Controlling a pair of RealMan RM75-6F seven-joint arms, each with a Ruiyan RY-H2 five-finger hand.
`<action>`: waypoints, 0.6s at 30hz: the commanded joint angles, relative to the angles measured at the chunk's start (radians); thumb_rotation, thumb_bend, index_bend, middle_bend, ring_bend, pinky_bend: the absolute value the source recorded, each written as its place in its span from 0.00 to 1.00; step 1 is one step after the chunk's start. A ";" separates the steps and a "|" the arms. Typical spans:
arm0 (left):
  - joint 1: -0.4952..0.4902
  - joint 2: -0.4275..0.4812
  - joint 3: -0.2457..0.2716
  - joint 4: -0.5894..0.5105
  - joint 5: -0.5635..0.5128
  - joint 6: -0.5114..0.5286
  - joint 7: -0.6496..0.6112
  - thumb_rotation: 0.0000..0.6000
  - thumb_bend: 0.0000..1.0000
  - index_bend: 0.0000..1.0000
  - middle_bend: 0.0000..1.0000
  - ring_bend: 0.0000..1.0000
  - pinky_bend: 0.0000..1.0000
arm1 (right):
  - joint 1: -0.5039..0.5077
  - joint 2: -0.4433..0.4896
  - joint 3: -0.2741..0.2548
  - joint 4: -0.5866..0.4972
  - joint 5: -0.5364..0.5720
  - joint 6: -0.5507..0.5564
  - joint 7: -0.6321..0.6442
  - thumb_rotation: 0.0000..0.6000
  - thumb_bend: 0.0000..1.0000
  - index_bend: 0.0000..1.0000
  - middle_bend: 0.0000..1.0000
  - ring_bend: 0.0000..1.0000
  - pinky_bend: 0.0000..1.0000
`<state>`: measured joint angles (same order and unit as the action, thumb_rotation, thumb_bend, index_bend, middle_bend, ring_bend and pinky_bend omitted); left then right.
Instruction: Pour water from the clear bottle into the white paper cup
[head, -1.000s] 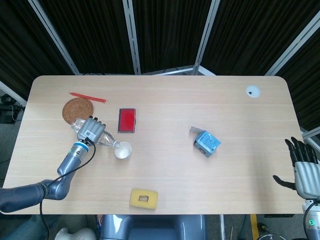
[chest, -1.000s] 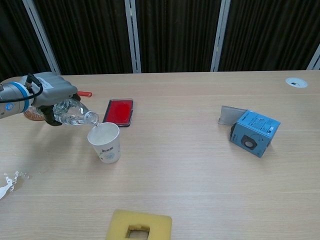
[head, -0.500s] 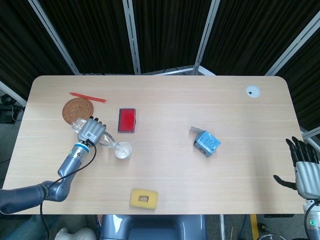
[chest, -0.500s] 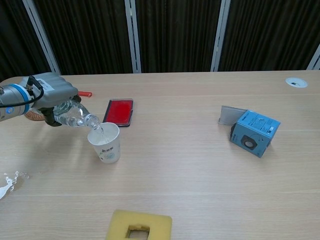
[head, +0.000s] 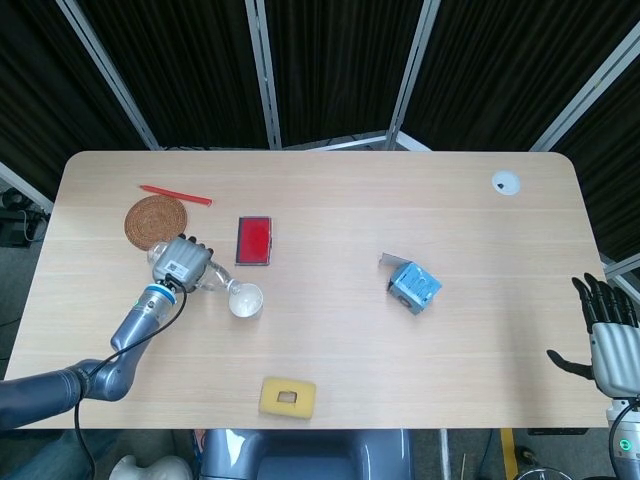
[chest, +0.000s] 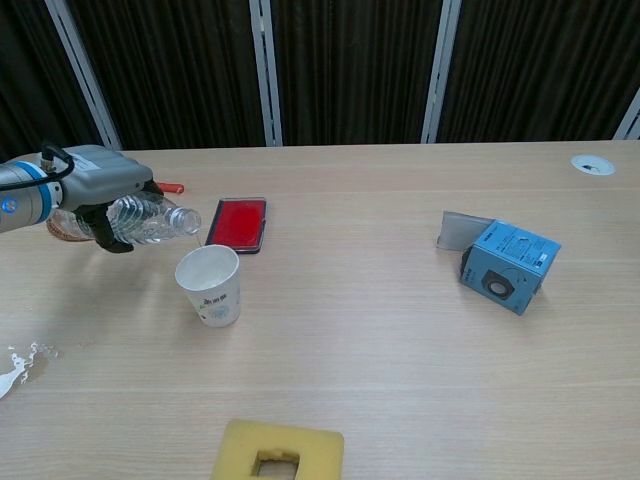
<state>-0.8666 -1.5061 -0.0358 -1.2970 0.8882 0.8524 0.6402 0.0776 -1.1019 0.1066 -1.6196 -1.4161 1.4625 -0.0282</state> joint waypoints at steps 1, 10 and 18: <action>0.019 0.035 -0.042 -0.030 0.014 -0.049 -0.131 1.00 0.65 0.61 0.46 0.32 0.41 | 0.000 0.000 0.000 0.000 0.000 0.000 0.000 1.00 0.00 0.00 0.00 0.00 0.00; 0.078 0.089 -0.169 -0.037 0.080 -0.111 -0.535 1.00 0.66 0.62 0.46 0.32 0.40 | 0.001 -0.003 -0.002 -0.001 -0.001 -0.002 -0.007 1.00 0.00 0.00 0.00 0.00 0.00; 0.157 0.027 -0.273 0.051 0.229 -0.163 -1.095 1.00 0.64 0.62 0.46 0.32 0.40 | 0.004 -0.009 -0.004 -0.002 0.001 -0.008 -0.021 1.00 0.00 0.00 0.00 0.00 0.00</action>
<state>-0.7608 -1.4502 -0.2407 -1.3004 1.0118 0.7270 -0.2143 0.0814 -1.1112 0.1024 -1.6213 -1.4148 1.4548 -0.0499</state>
